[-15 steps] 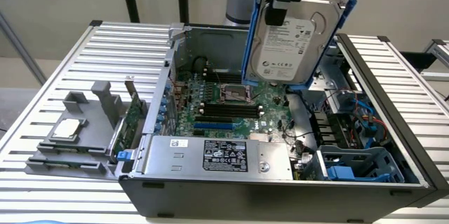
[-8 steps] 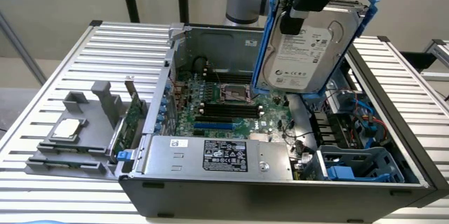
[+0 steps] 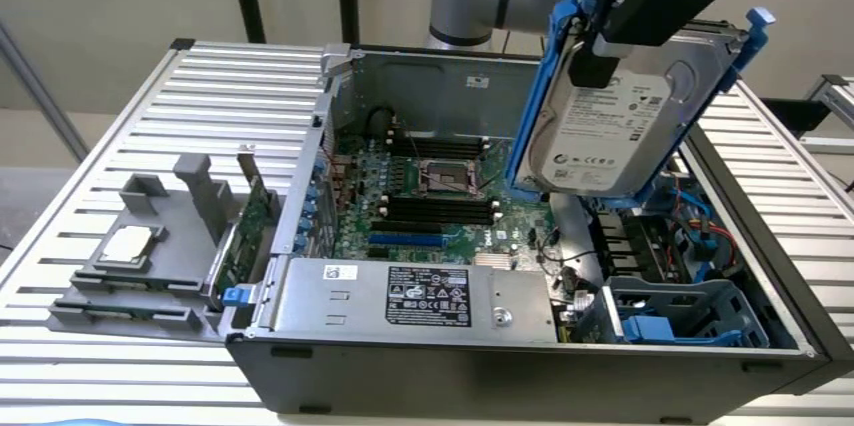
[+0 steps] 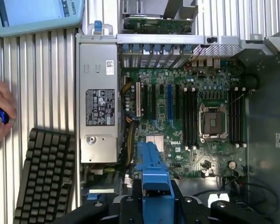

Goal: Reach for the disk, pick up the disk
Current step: 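Pick up the disk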

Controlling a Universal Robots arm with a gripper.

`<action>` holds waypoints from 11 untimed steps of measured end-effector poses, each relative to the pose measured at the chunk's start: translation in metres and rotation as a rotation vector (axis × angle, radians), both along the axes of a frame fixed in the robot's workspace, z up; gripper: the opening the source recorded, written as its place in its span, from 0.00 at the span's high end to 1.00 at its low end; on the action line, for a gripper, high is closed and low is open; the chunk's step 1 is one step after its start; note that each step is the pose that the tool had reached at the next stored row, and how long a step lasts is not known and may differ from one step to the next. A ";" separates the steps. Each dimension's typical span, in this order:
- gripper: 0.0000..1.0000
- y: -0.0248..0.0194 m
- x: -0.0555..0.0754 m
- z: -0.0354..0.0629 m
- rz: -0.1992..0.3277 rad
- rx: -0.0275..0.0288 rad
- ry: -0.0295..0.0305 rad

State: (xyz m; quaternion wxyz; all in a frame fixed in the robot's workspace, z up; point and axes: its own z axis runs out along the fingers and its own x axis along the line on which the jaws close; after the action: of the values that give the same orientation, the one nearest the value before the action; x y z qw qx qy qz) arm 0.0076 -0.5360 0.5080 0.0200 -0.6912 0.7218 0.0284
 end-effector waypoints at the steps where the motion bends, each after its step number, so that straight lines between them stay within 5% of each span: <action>1: 0.67 -0.0028 0.002 -0.0001 0.000 0.0000 0.0000; 11: 0.67 -0.0278 0.026 -0.0010 0.000 0.0000 0.0000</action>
State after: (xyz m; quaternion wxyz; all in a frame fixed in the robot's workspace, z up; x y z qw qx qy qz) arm 0.0335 -0.5638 0.5070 0.0200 -0.6912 0.7218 0.0284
